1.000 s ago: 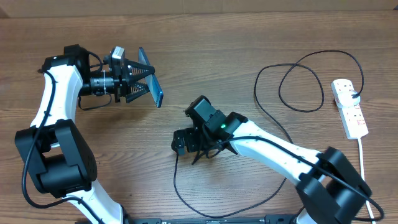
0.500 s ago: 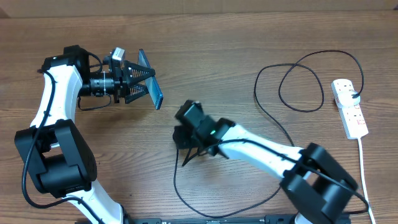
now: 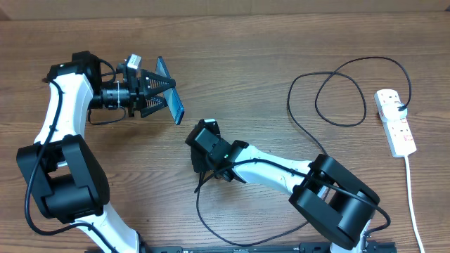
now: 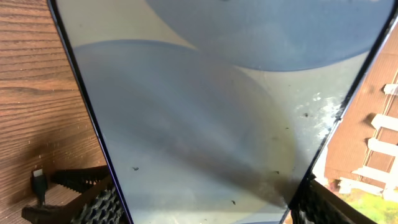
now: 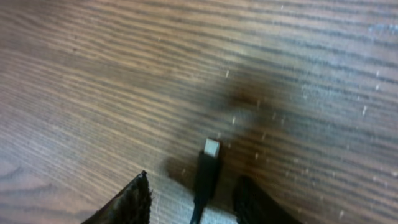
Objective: Plug charger to phone and switch on socket
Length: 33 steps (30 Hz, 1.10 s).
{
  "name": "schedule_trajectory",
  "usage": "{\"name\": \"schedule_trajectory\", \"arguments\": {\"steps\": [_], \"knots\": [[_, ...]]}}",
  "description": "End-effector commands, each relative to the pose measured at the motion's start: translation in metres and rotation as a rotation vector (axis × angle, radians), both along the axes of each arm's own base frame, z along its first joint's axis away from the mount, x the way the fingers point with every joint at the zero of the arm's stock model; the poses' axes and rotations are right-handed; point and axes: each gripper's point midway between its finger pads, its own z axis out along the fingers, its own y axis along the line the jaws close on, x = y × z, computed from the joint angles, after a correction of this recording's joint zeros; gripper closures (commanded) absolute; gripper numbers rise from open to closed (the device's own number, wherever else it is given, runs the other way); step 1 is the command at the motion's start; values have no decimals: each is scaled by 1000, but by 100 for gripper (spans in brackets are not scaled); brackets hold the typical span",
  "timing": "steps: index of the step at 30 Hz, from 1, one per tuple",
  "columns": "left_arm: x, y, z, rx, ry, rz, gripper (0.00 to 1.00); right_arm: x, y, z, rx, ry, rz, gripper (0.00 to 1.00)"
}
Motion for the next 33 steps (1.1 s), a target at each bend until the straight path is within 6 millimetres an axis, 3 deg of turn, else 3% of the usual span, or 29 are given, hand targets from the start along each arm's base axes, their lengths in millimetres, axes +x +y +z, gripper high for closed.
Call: {"name": "schedule_trajectory", "arguments": {"steps": [1, 5, 11, 14, 21, 24, 29, 32, 33], "knots": [[-1, -1, 16, -20, -55, -1, 96, 0, -7, -21, -60, 13, 1, 62], [-1, -1, 16, -20, -55, -1, 96, 6, -8, -20, -67, -14, -11, 80], [-2, -1, 16, -21, -50, -1, 96, 7, -10, -20, -76, -22, -17, 86], [-3, -1, 15, -16, -45, -2, 96, 6, -12, -19, -90, -12, -17, 96], [-9, 1, 5, 36, 1, -7, 96, 19, -36, 15, -241, -27, -71, 96], [-9, 1, 5, 39, 5, -8, 96, 14, -45, 26, -301, 11, -69, 96], [-9, 1, 5, 40, 4, -8, 96, 16, -82, 27, -383, 91, -159, 96], [-9, 2, 4, 44, 5, -9, 96, 25, -120, 24, -442, 154, -239, 96], [-9, 2, 4, 46, 5, -9, 96, 33, -145, 22, -464, 192, -297, 96]]}}
